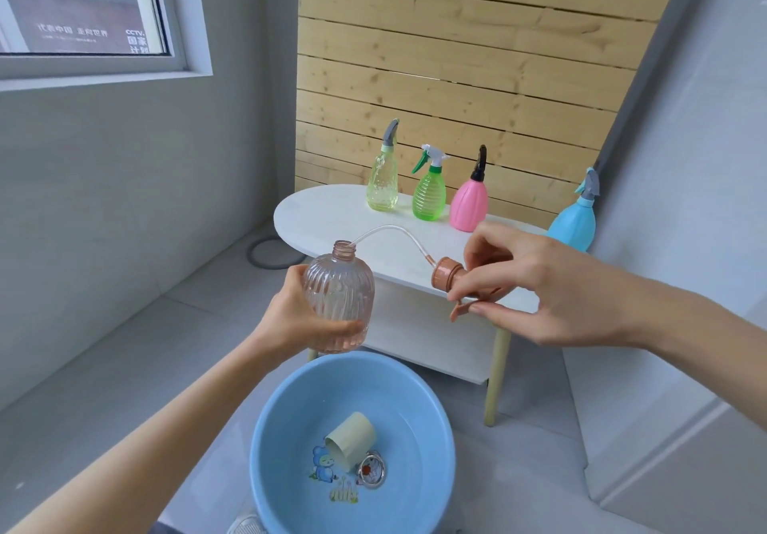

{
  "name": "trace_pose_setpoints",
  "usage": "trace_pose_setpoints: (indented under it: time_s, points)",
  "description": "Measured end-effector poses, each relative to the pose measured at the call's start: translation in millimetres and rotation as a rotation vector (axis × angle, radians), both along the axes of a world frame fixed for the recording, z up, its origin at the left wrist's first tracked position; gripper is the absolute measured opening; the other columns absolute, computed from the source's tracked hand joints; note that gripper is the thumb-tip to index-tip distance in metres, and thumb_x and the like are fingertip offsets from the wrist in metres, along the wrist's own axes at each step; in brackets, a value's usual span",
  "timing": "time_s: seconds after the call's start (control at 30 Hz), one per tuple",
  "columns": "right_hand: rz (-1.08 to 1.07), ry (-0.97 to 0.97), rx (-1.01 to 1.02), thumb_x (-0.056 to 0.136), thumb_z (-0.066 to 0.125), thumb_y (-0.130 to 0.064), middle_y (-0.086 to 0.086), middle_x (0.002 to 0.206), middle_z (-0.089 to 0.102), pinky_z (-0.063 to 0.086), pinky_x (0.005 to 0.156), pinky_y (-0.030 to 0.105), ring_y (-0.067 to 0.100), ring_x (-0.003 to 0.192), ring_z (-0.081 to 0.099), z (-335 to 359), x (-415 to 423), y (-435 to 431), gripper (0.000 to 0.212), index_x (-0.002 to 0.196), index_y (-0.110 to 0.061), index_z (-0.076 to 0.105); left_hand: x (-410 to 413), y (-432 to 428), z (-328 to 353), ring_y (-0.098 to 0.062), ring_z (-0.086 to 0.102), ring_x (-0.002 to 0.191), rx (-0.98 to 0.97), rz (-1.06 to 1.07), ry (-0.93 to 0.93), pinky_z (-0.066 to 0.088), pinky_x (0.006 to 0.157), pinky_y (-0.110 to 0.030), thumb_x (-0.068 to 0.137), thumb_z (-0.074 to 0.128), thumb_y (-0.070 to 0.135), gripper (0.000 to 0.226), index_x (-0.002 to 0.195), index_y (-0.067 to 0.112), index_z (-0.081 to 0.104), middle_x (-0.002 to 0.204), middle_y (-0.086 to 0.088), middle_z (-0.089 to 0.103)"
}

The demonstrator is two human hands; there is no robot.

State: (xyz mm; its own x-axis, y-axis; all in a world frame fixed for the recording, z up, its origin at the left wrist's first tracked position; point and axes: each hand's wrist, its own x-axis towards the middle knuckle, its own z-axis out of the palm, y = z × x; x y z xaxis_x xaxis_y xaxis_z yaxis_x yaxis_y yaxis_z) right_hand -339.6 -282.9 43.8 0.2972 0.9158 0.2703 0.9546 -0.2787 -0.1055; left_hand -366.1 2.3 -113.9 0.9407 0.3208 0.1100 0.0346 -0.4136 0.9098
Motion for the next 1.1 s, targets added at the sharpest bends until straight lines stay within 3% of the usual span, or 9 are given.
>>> trace_pose_setpoints:
  time_s: [0.07, 0.17, 0.3, 0.37, 0.47, 0.6, 0.77, 0.93, 1.1]
  points:
    - [0.012, 0.025, 0.011, 0.086, 0.063, -0.025, -0.005, 0.095, 0.047, 0.052, 0.072, 0.026, 0.013, 0.081, 0.056, 3, 3, 8, 0.019, 0.101, -0.022, 0.074, -1, -3, 0, -0.012, 0.063, 0.099, -0.009, 0.001, -0.004, 0.057, 0.080, -0.042, 0.034, 0.091, 0.050, 0.104, 0.123, 0.027, 0.042, 0.108, 0.007, 0.063]
    - [0.010, 0.203, 0.094, 0.086, 0.063, -0.022, -0.003, 0.104, 0.056, 0.047, 0.079, 0.010, 0.009, 0.091, 0.063, 15, 9, 26, 0.019, 0.101, -0.021, 0.074, -2, -7, 1, -0.009, 0.061, 0.102, -0.026, 0.008, -0.007, 0.056, 0.083, -0.040, 0.035, 0.090, 0.046, 0.103, 0.123, 0.028, 0.039, 0.110, 0.009, 0.061]
    - [-0.055, 0.362, 0.211, 0.090, 0.061, -0.020, -0.007, 0.096, 0.070, 0.053, 0.082, 0.025, 0.014, 0.093, 0.066, 32, 24, 60, 0.016, 0.100, -0.016, 0.073, -1, -14, 3, -0.010, 0.058, 0.105, -0.039, 0.008, -0.011, 0.051, 0.090, -0.038, 0.032, 0.084, 0.048, 0.104, 0.123, 0.028, 0.037, 0.111, 0.009, 0.058]
    - [-0.057, 0.411, 0.243, 0.093, 0.060, -0.014, -0.009, 0.081, 0.070, 0.049, 0.068, 0.017, 0.006, 0.079, 0.065, 35, 30, 79, 0.014, 0.100, -0.009, 0.072, -1, -17, 5, -0.011, 0.056, 0.107, -0.022, -0.007, -0.012, 0.051, 0.090, -0.038, 0.033, 0.084, 0.049, 0.105, 0.125, 0.029, 0.036, 0.113, 0.009, 0.057]
    - [-0.086, 0.397, 0.244, 0.095, 0.060, -0.016, -0.001, 0.080, 0.070, 0.044, 0.059, 0.011, 0.010, 0.074, 0.065, 35, 44, 109, 0.016, 0.099, -0.008, 0.072, 1, -20, 10, -0.006, 0.055, 0.107, -0.006, -0.030, -0.033, 0.051, 0.088, -0.031, 0.034, 0.083, 0.050, 0.104, 0.125, 0.030, 0.036, 0.112, 0.014, 0.056]
    - [-0.172, 0.318, 0.209, 0.095, 0.059, -0.019, 0.001, 0.080, 0.072, 0.055, 0.070, 0.029, 0.011, 0.072, 0.067, 27, 61, 132, 0.016, 0.096, -0.010, 0.072, 2, -24, 21, -0.004, 0.054, 0.107, -0.015, -0.048, -0.067, 0.049, 0.088, -0.029, 0.035, 0.082, 0.051, 0.102, 0.124, 0.031, 0.035, 0.113, 0.016, 0.055]
    - [-0.221, 0.397, 0.287, 0.094, 0.060, -0.016, 0.007, 0.081, 0.072, 0.057, 0.069, 0.033, 0.015, 0.069, 0.067, 25, 76, 132, 0.016, 0.097, -0.004, 0.071, 4, -20, 31, -0.003, 0.053, 0.104, 0.023, -0.019, -0.093, 0.046, 0.080, -0.022, 0.040, 0.082, 0.048, 0.096, 0.122, 0.033, 0.034, 0.110, 0.017, 0.054]
    - [-0.230, 0.419, 0.258, 0.096, 0.056, -0.016, -0.003, 0.078, 0.069, 0.050, 0.065, 0.016, 0.008, 0.068, 0.063, 17, 78, 129, 0.020, 0.104, -0.005, 0.070, 10, -14, 31, -0.010, 0.052, 0.105, 0.067, -0.005, -0.105, 0.044, 0.082, -0.025, 0.046, 0.087, 0.043, 0.096, 0.125, 0.030, 0.034, 0.114, 0.010, 0.054]
    - [-0.283, 0.456, 0.174, 0.083, 0.074, -0.025, -0.008, 0.087, 0.070, 0.053, 0.079, 0.020, 0.001, 0.077, 0.066, 15, 83, 125, 0.033, 0.115, -0.015, 0.069, 12, -13, 33, -0.010, 0.051, 0.103, 0.095, 0.000, -0.115, 0.041, 0.077, -0.022, 0.048, 0.088, 0.040, 0.093, 0.123, 0.031, 0.033, 0.113, 0.011, 0.054]
